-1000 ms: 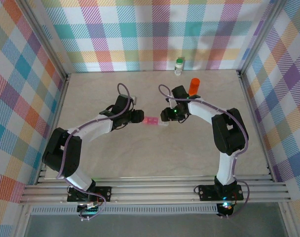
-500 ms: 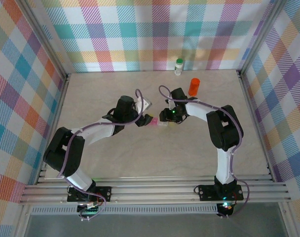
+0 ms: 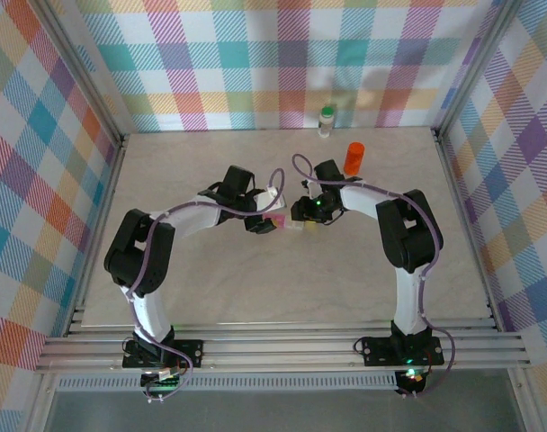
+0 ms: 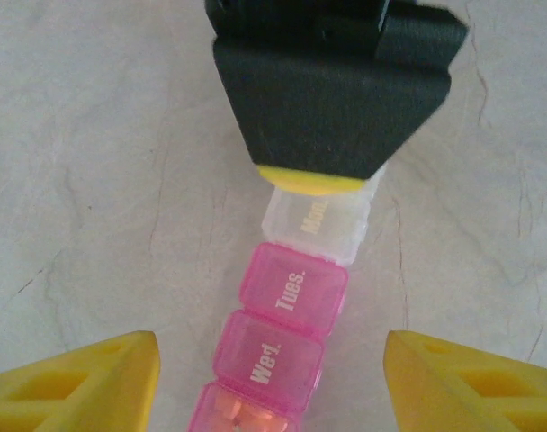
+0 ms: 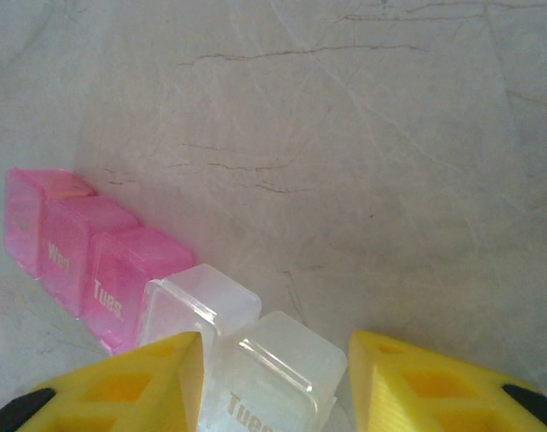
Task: Sort the pills into containers
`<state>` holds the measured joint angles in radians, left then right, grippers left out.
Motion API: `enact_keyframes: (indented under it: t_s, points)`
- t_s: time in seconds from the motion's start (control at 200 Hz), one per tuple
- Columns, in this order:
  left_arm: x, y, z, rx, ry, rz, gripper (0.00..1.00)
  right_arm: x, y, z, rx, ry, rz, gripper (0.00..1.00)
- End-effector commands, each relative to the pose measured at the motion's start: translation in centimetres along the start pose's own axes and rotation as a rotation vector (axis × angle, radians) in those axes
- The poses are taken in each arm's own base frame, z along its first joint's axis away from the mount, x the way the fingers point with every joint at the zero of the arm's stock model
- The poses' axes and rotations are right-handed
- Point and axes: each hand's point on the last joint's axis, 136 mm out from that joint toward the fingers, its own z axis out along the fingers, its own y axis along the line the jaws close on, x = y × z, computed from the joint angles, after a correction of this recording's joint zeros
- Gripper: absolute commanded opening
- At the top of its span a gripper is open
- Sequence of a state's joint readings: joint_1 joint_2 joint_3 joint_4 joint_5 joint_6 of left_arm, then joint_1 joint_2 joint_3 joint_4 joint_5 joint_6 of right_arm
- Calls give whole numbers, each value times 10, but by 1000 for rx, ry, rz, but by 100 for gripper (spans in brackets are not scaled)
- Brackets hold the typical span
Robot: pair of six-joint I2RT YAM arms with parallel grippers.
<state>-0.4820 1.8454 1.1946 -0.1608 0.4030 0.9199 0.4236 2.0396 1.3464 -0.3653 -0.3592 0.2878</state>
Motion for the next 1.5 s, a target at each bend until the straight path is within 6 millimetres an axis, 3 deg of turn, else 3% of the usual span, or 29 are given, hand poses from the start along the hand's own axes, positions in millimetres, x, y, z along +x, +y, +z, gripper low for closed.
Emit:
enact_keyframes:
  t_s: [0.0,0.21,0.275,1.055,1.13,1.245,1.495]
  points:
    - [20,-19,6,117,85,53,67,22,-16,15,29,81,7,45]
    - [36,-16,21,156,182,79,67,26,-17,18,24,97,6,45]
    - [39,-7,25,119,205,86,66,27,-19,18,28,99,2,45]
    - [27,-9,33,170,224,114,54,37,-29,20,66,123,-18,44]
    - [26,-10,34,183,232,113,49,38,-30,20,70,125,-21,43]
    - [26,-13,33,212,250,108,33,40,-35,20,101,131,-23,43]
    - [32,-20,30,279,303,87,23,45,-48,19,174,145,-36,43]
